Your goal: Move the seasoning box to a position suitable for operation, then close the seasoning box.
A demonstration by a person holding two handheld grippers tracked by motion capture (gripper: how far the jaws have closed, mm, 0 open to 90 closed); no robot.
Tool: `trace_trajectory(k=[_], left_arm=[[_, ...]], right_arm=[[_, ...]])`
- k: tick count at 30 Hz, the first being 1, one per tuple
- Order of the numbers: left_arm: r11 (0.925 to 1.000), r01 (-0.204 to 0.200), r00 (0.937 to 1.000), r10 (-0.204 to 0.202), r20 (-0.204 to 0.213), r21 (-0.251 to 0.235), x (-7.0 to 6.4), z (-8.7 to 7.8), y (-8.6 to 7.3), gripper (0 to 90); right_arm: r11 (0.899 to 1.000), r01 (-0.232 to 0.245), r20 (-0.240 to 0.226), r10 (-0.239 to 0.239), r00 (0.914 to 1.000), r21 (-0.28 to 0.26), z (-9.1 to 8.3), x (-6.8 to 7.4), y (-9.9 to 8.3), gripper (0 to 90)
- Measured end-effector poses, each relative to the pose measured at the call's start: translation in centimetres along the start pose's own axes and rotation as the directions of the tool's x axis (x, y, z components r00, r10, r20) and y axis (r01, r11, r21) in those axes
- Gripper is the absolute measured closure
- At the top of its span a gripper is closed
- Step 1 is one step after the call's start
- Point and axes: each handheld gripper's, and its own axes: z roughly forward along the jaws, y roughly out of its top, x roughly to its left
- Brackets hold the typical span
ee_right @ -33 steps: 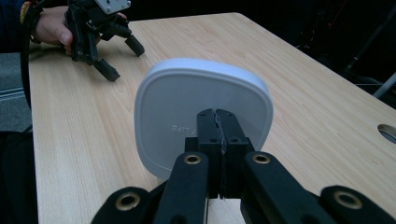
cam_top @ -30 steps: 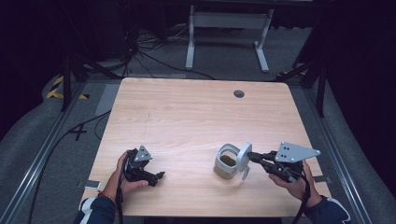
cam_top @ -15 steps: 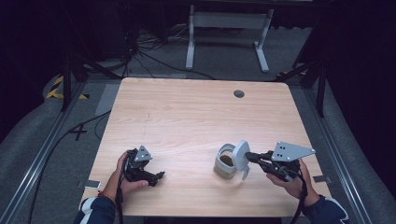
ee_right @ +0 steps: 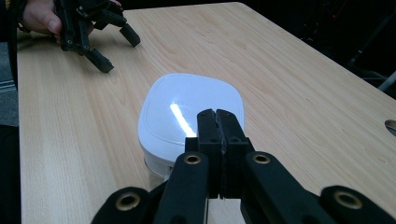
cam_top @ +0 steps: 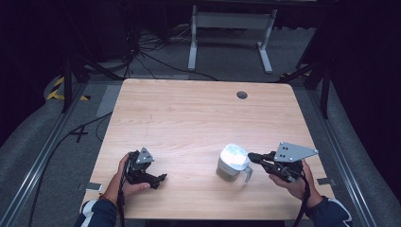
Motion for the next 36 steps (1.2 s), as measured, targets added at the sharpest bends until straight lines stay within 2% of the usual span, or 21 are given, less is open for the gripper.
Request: trace_trajectory(k=[12,24,36], left_arm=[[1.0,0.001,1.0,-0.001,-0.001,0.002,0.0,0.0,0.0,0.6],[1.0,-0.001,1.0,0.001,0.001,-0.003,0.0,-0.1,0.0,1.4],[1.0,-0.005,1.0,0.005,-0.001,-0.004,0.0,-0.1,-0.1,1.6]], right_arm=[[1.0,0.014,0.027,-0.014,0.9995,0.017,0.1,-1.0,-0.3,90.0],[0.998,0.033,0.061,-0.036,0.9975,0.051,-0.9,-1.4,-0.6,89.9],[0.991,0.034,0.128,-0.051,0.9905,0.13,-2.5,-2.3,-2.5,89.4]])
